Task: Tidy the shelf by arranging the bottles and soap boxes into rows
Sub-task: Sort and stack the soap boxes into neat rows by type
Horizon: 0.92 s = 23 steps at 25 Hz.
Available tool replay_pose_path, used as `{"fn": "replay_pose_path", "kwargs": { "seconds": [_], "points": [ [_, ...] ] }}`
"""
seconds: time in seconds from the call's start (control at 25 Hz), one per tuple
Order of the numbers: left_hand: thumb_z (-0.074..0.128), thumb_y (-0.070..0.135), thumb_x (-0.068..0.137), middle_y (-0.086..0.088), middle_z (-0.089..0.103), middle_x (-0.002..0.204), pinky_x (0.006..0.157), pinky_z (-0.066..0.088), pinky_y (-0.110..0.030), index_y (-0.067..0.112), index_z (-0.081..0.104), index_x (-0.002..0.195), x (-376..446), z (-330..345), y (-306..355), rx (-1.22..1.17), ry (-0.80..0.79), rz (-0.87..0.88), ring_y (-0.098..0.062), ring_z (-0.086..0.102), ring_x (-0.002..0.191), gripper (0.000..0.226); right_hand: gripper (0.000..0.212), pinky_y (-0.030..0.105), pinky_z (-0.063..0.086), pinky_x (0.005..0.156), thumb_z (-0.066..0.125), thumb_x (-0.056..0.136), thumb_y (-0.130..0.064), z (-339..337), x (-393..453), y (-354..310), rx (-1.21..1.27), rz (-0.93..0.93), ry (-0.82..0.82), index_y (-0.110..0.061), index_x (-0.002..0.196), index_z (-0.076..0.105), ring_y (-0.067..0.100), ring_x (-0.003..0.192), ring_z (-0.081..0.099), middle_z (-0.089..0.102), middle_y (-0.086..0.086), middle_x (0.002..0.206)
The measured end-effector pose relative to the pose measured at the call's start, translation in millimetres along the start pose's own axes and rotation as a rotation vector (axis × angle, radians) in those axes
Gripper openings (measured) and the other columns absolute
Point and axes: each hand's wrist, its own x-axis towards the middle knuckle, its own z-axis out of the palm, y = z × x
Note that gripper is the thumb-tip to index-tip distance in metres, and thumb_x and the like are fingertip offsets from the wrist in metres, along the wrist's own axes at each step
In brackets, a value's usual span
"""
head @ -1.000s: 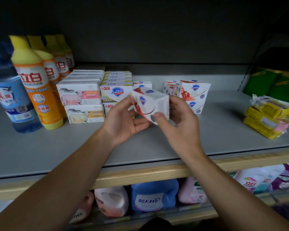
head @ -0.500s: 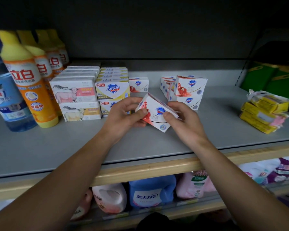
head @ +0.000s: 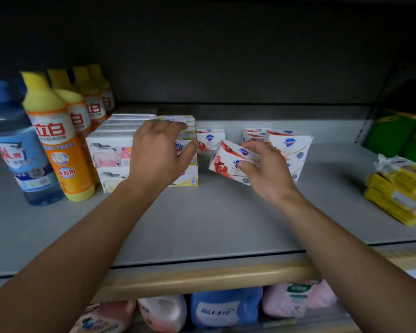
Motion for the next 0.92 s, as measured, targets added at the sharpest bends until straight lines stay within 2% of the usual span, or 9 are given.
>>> {"fn": "replay_pose_path", "kwargs": {
  "seconds": [0.08,0.16,0.4,0.56,0.68,0.8,0.92],
  "points": [
    [0.051,0.055,0.089,-0.004,0.063,0.128,0.113,0.021,-0.05,0.021,0.061,0.128,3,6,-13,0.191,-0.132,-0.017,-0.031,0.047,0.126,0.053,0.038,0.021,0.031,0.094,0.067,0.088,-0.013,15,20,5,-0.135,-0.043,-0.007,-0.016,0.125,0.06,0.018,0.116,0.049,0.058,0.001,0.124],
    [0.045,0.059,0.089,0.0,0.059,0.133,0.116,0.01,-0.054,0.025,0.056,0.133,-3,16,-23,0.249,-0.173,-0.001,-0.03,0.044,0.13,0.057,0.041,0.026,0.03,0.101,0.065,0.089,-0.014,29,41,10,-0.216,-0.07,-0.019,-0.017,0.129,0.057,0.024,0.123,0.045,0.055,0.004,0.13],
    [0.042,0.059,0.089,0.004,0.064,0.121,0.114,0.015,-0.049,0.025,0.062,0.125,-7,30,-30,0.224,-0.025,0.03,-0.028,0.051,0.116,0.054,0.042,0.036,0.034,0.106,0.064,0.091,-0.019,75,103,27,-0.404,-0.177,-0.006,-0.017,0.132,0.058,0.028,0.124,0.042,0.058,0.006,0.131],
    [0.04,0.058,0.092,0.004,0.065,0.118,0.113,0.019,-0.048,0.024,0.065,0.122,-6,32,-31,0.196,0.014,0.014,-0.028,0.052,0.114,0.051,0.038,0.029,0.028,0.101,0.062,0.09,-0.019,101,134,39,-0.481,-0.234,-0.075,-0.016,0.128,0.063,0.03,0.121,0.046,0.062,0.006,0.129],
    [0.039,0.058,0.092,0.004,0.064,0.118,0.114,0.019,-0.047,0.025,0.065,0.121,-6,35,-32,0.189,0.017,0.023,-0.027,0.052,0.114,0.051,0.034,0.028,0.031,0.1,0.061,0.092,-0.02,116,140,48,-0.478,-0.229,-0.08,-0.016,0.126,0.065,0.03,0.12,0.047,0.062,0.006,0.127],
    [0.041,0.057,0.092,0.004,0.064,0.118,0.113,0.02,-0.047,0.025,0.065,0.121,-6,36,-33,0.193,0.024,0.013,-0.027,0.052,0.113,0.05,0.04,0.032,0.035,0.103,0.06,0.092,-0.026,121,140,47,-0.522,-0.199,-0.081,-0.02,0.131,0.061,0.029,0.122,0.047,0.06,0.006,0.131],
    [0.043,0.057,0.091,0.004,0.065,0.117,0.112,0.022,-0.048,0.024,0.065,0.12,-5,38,-34,0.193,0.043,0.018,-0.027,0.052,0.112,0.049,0.051,0.038,0.034,0.109,0.057,0.092,-0.037,113,131,37,-0.595,-0.172,-0.159,-0.021,0.14,0.051,0.031,0.128,0.043,0.053,0.008,0.139]
  ]
}}
